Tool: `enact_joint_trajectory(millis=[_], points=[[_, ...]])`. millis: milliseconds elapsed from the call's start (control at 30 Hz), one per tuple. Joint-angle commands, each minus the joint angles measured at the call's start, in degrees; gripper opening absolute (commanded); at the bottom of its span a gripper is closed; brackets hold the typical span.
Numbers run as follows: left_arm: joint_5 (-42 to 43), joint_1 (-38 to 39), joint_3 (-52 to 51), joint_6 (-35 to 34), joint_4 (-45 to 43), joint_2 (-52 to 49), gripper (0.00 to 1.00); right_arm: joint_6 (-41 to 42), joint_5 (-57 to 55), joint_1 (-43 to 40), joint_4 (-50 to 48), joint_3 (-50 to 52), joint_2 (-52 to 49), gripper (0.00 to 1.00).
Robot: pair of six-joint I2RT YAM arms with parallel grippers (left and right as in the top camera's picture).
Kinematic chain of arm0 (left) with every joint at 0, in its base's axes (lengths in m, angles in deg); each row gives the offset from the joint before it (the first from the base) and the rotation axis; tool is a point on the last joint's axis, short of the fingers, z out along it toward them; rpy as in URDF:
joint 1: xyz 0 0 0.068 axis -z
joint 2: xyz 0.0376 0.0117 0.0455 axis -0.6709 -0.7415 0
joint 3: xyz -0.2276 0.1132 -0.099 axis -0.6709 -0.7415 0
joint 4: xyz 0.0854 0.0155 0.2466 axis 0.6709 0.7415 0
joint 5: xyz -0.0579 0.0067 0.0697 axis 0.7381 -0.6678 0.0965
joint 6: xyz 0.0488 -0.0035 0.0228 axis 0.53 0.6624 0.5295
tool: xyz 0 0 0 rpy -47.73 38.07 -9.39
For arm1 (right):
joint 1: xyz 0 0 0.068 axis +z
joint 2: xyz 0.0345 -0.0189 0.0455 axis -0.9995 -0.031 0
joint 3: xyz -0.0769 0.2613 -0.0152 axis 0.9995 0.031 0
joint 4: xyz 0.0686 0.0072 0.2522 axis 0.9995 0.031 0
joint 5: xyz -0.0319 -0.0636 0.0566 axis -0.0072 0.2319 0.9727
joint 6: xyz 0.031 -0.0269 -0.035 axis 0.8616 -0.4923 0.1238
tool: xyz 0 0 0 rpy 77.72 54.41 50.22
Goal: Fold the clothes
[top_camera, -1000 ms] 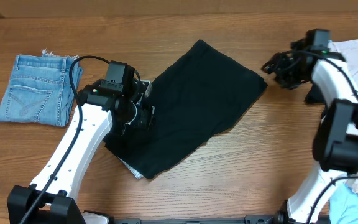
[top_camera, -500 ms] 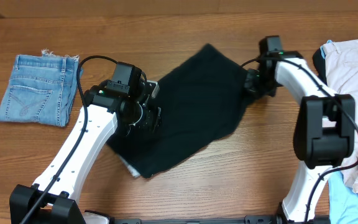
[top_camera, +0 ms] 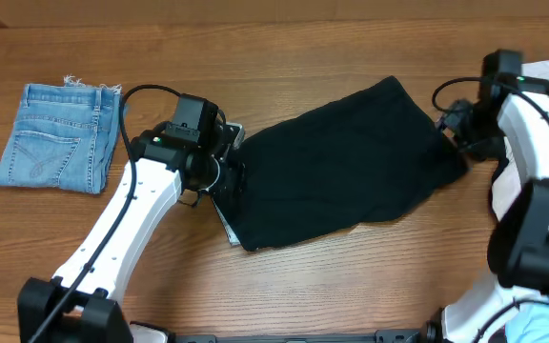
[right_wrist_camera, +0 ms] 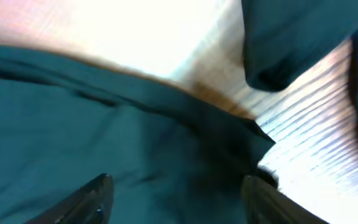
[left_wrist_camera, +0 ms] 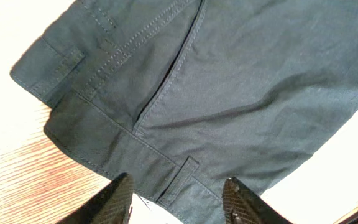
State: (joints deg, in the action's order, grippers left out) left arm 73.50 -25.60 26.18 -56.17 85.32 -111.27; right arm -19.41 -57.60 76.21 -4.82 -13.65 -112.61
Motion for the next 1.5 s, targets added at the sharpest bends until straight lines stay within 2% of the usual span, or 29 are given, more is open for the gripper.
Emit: enact_joint_trajectory(millis=[0, 67, 133, 200, 300, 400, 567, 667, 733, 767, 800, 867, 933, 967, 1033, 1133, 1233, 1267, 1367, 1467], points=[[2.0, 2.1, 0.7, -0.3, -1.9, -6.5, 0.36, -9.5, 14.3, 0.1, -3.7, 0.0, 2.3, 0.61], [1.5, 3.5, 0.7, 0.5, -4.4, -11.0, 0.22, -14.0, 23.2, 1.4, -5.6, 0.2, 2.2, 0.44], [1.3, 4.2, 0.7, 0.5, -6.4, -14.7, 0.04, -15.3, 25.4, 3.2, -6.3, 0.2, 2.2, 0.29], [-1.6, 4.1, 0.7, -0.9, -7.8, -18.8, 0.04, -16.7, 25.4, 5.8, -6.4, 0.4, 2.2, 0.18], [-14.4, 3.3, 0.7, -4.4, -9.1, -22.2, 0.04, -17.5, 25.0, 9.7, -7.0, 0.4, 2.2, 0.17], [-22.0, 1.9, 0.7, -5.4, -13.3, -24.2, 0.04, -17.4, 22.4, 12.6, -7.9, 0.4, 2.1, 0.17], [-23.6, -3.8, 3.2, -3.2, -24.9, -25.1, 0.04, -15.9, 22.3, 14.3, -11.2, 0.4, 1.7, 0.17], [-23.1, -7.7, 10.3, -3.4, -24.2, -25.2, 0.04, -14.8, 21.8, 14.3, -12.2, 0.4, 1.5, 0.17], [-20.5, -9.8, 17.7, -2.2, -19.9, -25.2, 0.07, -14.7, 21.8, 14.3, -12.2, 0.4, 1.1, 0.18], [-18.5, -10.4, 22.8, -0.8, -15.7, -25.2, 0.12, -14.7, 21.7, 14.3, -12.1, 0.4, 0.7, 0.27], [-17.3, -10.5, 26.5, -0.7, -12.0, -25.2, 0.17, -14.4, 21.7, 14.3, -11.8, 0.4, 0.3, 0.32], [-9.6, -10.1, 36.0, -0.8, 0.2, -25.2, 0.26, -10.1, 21.1, 14.3, -10.1, 0.4, -1.1, 0.32], [-2.8, -8.6, 40.0, -0.8, 8.8, -25.2, 0.27, -9.7, 19.4, 14.3, -9.2, 0.4, -2.5, 0.31], [-0.5, -7.5, 40.2, -0.8, 12.6, -25.2, 0.20, -8.9, 17.7, 14.3, -8.9, 0.4, -3.5, 0.30], [0.9, -4.3, 38.7, -0.8, 18.6, -25.4, 0.12, -8.9, 17.9, 14.3, -8.3, 0.4, -4.9, 0.19], [-0.2, 1.6, 32.0, 0.0, 20.0, -25.4, 0.10, -8.9, 17.9, 14.3, -7.5, 0.4, -6.5, 0.13], [-3.5, 6.5, 22.0, -1.8, 13.4, -25.4, 0.11, -9.0, 17.9, 14.3, -7.7, 0.4, -7.1, 0.12], [-6.3, 7.8, 17.0, -4.4, 8.9, -25.4, 0.12, -9.0, 17.9, 14.3, -7.9, 0.4, -7.3, 0.12], [-9.1, 7.8, 9.1, -8.1, 2.8, -25.4, 0.13, -8.9, 17.9, 14.3, -8.5, 0.4, -8.3, 0.12], [-14.0, 6.0, 3.5, -12.7, -0.5, -25.4, 0.09, -8.9, 17.9, 14.3, -9.5, 0.4, -10.4, 0.12]])
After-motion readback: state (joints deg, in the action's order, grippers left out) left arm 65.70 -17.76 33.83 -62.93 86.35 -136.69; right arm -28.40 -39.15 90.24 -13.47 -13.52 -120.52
